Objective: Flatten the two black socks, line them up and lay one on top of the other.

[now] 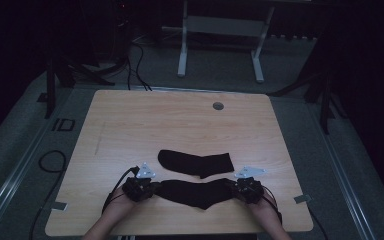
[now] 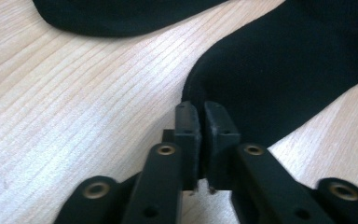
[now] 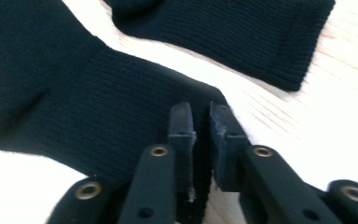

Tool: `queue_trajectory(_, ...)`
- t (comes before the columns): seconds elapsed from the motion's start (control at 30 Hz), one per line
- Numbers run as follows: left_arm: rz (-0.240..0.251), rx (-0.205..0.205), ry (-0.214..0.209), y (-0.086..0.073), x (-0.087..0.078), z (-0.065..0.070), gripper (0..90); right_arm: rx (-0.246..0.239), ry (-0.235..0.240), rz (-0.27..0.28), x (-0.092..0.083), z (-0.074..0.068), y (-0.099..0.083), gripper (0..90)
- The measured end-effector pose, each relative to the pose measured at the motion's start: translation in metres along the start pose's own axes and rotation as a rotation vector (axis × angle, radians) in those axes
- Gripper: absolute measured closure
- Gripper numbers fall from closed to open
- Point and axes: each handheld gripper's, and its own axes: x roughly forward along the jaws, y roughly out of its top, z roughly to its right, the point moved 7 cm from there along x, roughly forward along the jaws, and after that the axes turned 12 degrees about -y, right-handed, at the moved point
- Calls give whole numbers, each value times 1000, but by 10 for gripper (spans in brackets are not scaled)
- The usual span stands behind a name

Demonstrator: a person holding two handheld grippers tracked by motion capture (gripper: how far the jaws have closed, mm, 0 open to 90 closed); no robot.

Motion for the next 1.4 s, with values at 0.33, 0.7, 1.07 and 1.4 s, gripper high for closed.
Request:
queue_trajectory(0.33, 86, 8, 11, 24, -35, -2, 868, 45, 33, 97, -32, 1, 29, 833)
queue_trajectory(0.7, 132, 2, 57, 75, -57, -27, 869, 86, -25, 210, -45, 30, 84, 831)
queue_trajectory(1.07, 50, -77, 39, 76, -15, -60, 868, 108, -49, 77, 9, 48, 74, 828)
queue_trajectory(1.4, 16, -88, 63, 68, 12, -77, 865, 121, -80, 11, 39, 54, 58, 812)
